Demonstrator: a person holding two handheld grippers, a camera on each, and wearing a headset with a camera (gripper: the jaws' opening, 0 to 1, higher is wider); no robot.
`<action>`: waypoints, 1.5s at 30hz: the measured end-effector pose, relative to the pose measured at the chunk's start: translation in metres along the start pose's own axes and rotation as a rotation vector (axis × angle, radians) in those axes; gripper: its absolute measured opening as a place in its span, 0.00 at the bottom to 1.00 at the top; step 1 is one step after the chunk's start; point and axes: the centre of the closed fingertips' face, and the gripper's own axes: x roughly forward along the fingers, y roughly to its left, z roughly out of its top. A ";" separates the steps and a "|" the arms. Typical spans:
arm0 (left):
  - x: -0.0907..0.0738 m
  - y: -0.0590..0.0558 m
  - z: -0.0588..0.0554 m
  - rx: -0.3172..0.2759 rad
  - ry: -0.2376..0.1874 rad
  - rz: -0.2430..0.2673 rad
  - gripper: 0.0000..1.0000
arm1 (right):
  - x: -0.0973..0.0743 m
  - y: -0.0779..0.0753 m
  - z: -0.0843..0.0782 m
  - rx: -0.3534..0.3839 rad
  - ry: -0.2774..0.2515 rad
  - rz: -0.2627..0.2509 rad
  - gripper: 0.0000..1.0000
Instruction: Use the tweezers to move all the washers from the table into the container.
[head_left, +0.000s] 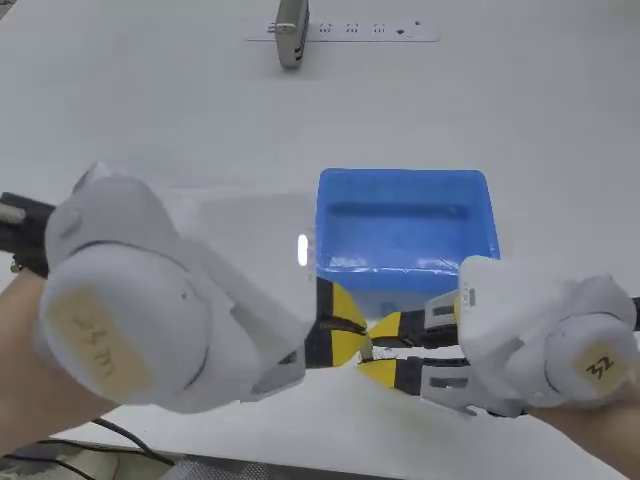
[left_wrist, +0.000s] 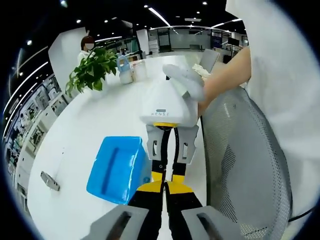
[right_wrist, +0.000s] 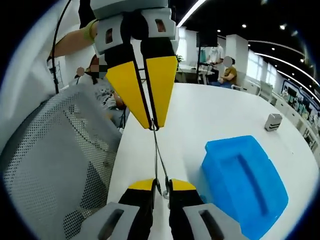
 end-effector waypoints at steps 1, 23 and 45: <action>0.001 0.002 -0.002 -0.006 0.001 -0.003 0.00 | 0.000 0.000 -0.001 0.000 0.002 0.000 0.07; 0.006 -0.002 -0.004 -0.014 0.012 -0.058 0.04 | -0.011 0.001 0.023 -0.017 -0.016 -0.017 0.02; -0.043 0.006 -0.015 -0.550 -0.460 0.371 0.54 | -0.064 -0.024 0.037 0.343 -0.222 -0.141 0.02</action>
